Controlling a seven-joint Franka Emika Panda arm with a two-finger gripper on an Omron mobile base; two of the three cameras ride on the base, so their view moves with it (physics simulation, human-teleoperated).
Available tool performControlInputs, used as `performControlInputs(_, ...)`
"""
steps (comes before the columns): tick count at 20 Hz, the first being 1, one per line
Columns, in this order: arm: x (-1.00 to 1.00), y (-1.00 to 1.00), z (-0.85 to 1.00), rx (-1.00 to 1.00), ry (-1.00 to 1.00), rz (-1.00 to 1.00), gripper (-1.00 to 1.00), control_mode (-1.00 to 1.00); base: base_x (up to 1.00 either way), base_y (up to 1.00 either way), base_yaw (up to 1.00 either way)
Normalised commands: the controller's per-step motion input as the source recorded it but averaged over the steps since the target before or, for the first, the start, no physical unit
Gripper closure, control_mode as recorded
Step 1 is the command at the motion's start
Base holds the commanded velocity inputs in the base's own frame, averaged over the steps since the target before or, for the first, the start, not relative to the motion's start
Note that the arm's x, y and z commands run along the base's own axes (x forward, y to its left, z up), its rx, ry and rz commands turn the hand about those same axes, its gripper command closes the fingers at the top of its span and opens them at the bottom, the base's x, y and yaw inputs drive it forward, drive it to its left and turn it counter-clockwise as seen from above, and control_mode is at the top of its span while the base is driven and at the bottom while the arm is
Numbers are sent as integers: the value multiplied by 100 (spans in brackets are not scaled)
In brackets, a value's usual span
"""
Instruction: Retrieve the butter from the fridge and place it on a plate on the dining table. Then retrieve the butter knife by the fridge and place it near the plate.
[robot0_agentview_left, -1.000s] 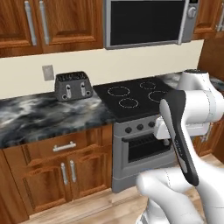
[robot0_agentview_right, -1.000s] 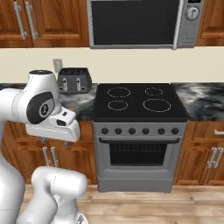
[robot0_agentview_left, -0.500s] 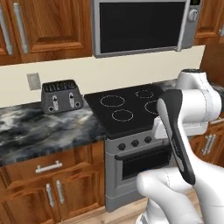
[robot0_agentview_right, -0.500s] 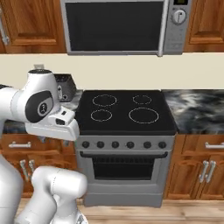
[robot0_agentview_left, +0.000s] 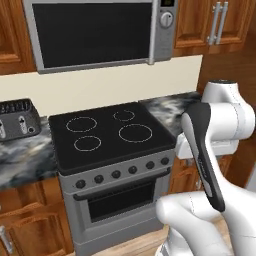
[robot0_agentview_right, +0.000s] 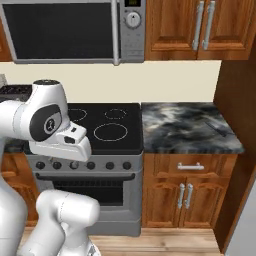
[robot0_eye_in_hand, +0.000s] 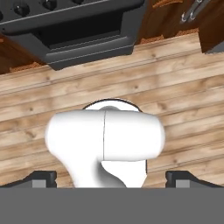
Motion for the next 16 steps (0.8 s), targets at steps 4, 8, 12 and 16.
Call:
performControlInputs(4,0,0,0,0,0,0,-100,100,29,-61,0)
performControlInputs(8,0,0,0,0,0,0,-100,100,46,-49,1)
performControlInputs(12,0,0,0,0,0,0,-100,100,42,-32,0)
performControlInputs(16,0,0,0,0,0,0,-100,100,38,-33,0)
